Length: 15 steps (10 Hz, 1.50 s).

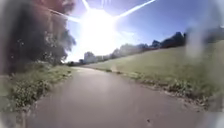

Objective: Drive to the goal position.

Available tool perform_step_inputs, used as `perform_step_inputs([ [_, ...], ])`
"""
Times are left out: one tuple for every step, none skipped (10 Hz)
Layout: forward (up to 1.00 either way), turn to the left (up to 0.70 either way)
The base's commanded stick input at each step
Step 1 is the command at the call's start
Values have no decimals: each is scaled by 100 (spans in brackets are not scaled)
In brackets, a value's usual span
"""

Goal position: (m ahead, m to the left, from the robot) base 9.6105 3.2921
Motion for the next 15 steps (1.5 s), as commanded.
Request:
perform_step_inputs([
  [45,0],
  [45,0],
  [45,0],
  [45,0],
  [45,0],
  [45,0],
  [45,0],
  [45,0],
  [45,0],
  [45,0],
  [45,0],
  [45,0],
  [45,0],
  [45,0],
  [45,0],
])
